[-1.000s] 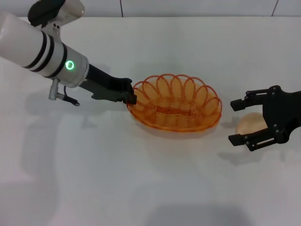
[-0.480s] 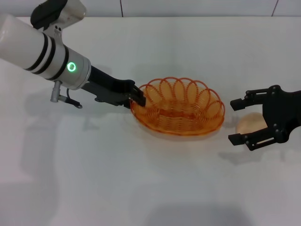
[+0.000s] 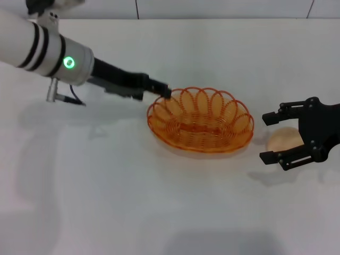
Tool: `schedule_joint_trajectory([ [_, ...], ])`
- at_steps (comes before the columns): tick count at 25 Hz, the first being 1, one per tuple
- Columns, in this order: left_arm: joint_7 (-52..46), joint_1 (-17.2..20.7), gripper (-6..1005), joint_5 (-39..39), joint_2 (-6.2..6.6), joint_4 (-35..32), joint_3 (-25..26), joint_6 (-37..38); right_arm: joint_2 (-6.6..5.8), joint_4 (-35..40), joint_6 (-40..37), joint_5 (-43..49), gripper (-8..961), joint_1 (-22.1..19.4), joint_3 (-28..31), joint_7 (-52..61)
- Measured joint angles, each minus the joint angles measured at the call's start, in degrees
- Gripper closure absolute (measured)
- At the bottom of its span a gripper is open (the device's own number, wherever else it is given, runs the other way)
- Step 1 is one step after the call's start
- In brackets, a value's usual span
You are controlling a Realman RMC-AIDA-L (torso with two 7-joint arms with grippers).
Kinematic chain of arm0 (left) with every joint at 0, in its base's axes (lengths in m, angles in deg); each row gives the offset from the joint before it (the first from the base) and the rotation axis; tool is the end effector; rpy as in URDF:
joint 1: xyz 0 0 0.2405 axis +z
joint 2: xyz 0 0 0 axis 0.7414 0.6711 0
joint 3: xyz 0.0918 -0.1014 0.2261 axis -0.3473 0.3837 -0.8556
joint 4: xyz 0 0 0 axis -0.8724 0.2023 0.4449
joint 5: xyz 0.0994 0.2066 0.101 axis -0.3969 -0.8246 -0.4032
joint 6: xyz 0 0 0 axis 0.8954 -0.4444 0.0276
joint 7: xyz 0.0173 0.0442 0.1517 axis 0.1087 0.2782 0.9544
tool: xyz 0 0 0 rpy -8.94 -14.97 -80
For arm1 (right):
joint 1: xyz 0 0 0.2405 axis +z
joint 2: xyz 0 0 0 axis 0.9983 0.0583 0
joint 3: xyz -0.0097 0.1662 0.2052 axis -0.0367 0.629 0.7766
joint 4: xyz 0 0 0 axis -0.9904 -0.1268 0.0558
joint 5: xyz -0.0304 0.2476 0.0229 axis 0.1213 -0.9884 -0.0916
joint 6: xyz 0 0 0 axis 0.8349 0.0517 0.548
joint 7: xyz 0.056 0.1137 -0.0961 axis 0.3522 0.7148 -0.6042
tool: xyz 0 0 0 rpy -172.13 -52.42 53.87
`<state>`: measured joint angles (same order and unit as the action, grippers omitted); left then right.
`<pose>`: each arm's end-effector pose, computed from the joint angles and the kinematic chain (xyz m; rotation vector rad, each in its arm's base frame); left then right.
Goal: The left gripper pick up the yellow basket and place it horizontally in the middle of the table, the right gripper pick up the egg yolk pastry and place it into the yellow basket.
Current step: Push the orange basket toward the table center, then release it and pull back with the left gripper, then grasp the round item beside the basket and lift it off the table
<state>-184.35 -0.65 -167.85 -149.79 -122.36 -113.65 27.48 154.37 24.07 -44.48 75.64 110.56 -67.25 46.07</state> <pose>-0.2032 0.4551 -0.0446 -2.4329 -1.6147 -0.0797 0.2177 0.3612 0.0356 -2.9819 0.2699 0.3105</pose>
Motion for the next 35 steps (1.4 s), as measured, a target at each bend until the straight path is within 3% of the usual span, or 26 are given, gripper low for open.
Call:
schedule_joint_trajectory([
  [3,3.19,2.60,330,2.14,-0.17,-4.40,0.06,-1.72,0.00,0.00,0.29,0.00,99,0.00,-0.12,0.00],
  [6,6.87,4.68,123,4.77,0.00,-6.97,0.08,-4.06,0.01,-0.26,0.74,0.00,99,0.03,0.03,0.06],
  [14,26.48,9.53,130,15.32,1.26,-8.75,0.26,-5.07,-0.01,-0.64,4.68,0.70,99,0.28,-0.30,1.30],
  [18,33.56,10.44,133,15.74,2.16,-8.76,0.12,-2.52,-0.13,-0.34,6.52,3.25,99,1.02,-0.32,3.64],
  [25,45.91,11.30,136,15.42,2.56,-8.93,0.01,5.07,-0.09,-0.01,7.33,8.65,99,3.42,-0.33,8.44],
  [35,49.01,11.54,136,13.25,2.42,-11.05,-0.29,10.74,-0.09,0.68,7.03,16.37,99,5.35,-0.79,13.62],
])
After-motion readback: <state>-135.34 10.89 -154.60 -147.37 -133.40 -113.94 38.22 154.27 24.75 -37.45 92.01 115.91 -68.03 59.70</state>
